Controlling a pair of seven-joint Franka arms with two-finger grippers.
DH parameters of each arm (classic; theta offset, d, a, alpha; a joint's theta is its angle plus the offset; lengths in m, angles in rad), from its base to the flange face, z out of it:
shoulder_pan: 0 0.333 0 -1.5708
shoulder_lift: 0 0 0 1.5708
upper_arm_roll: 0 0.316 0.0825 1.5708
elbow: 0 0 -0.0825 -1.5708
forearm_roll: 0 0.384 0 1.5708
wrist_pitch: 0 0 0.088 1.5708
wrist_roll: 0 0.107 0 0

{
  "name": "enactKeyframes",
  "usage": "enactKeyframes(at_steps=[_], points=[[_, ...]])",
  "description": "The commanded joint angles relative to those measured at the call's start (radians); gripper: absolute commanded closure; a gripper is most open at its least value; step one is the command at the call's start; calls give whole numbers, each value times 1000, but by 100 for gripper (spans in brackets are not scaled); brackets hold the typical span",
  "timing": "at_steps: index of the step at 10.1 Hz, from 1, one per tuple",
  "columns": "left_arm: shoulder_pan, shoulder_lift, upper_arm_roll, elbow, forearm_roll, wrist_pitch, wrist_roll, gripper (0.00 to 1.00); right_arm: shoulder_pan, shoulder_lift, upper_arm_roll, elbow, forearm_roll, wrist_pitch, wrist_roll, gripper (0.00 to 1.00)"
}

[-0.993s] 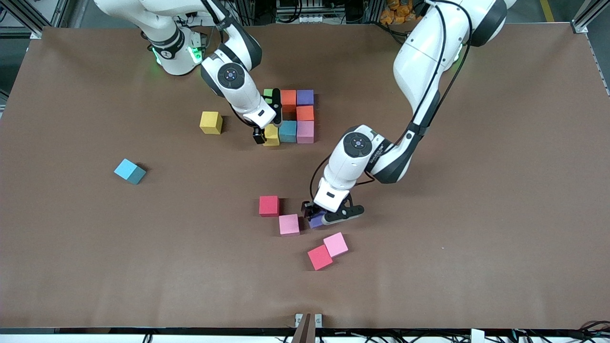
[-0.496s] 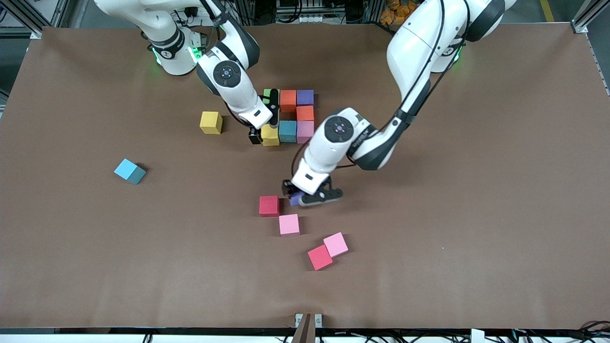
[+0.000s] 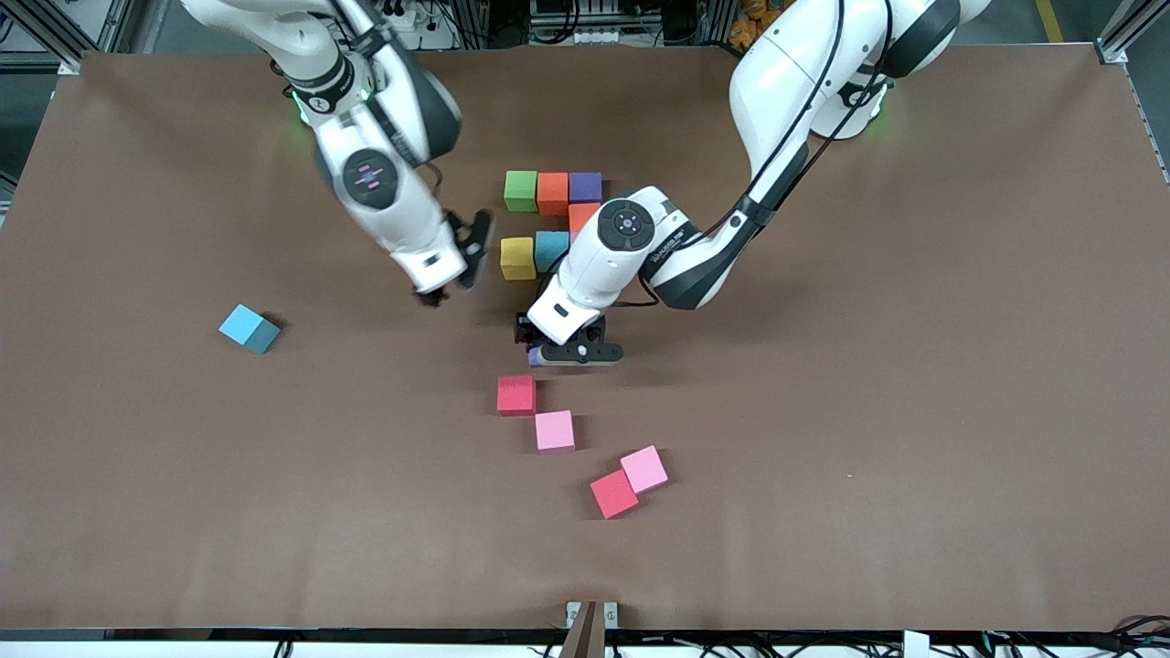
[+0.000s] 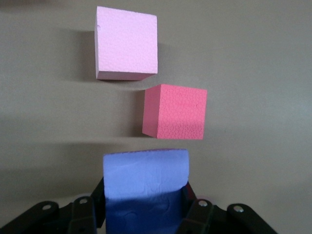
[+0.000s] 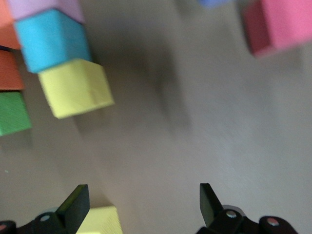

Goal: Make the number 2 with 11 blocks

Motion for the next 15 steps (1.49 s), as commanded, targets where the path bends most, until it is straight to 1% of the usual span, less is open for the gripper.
enactKeyframes(at_steps=[1, 2, 3, 4, 7, 8, 11, 13, 15], points=[[-4, 8, 9, 23, -9, -11, 58, 87, -52, -8, -66, 28, 5, -17, 0, 0], [-10, 1, 9, 18, 5, -11, 82, 87, -78, -3, -97, 60, 4, -19, 4, 0], [-16, -1, 6, 18, 13, -11, 84, 87, -101, 4, -114, 99, 4, -17, 9, 0], [-50, 7, 6, 18, 17, -11, 88, 87, -135, 12, -123, 125, 4, -17, 17, 0], [-121, 32, 8, 11, 19, -15, 88, 87, -176, 47, -127, 179, 4, -17, 141, 0], [-142, 46, 9, 11, 14, -15, 82, 87, -180, 53, -139, 182, 4, -17, 182, 0], [-165, 71, 11, 8, 14, -15, 12, 87, -190, 75, -142, 217, 14, -14, 291, 0], [-182, 77, 20, 0, 14, -17, -3, 87, -180, 110, -142, 260, 18, -6, 311, 0], [-205, 80, 37, -19, 16, -17, -28, 87, -178, 119, -140, 268, 20, -5, 313, 0]])
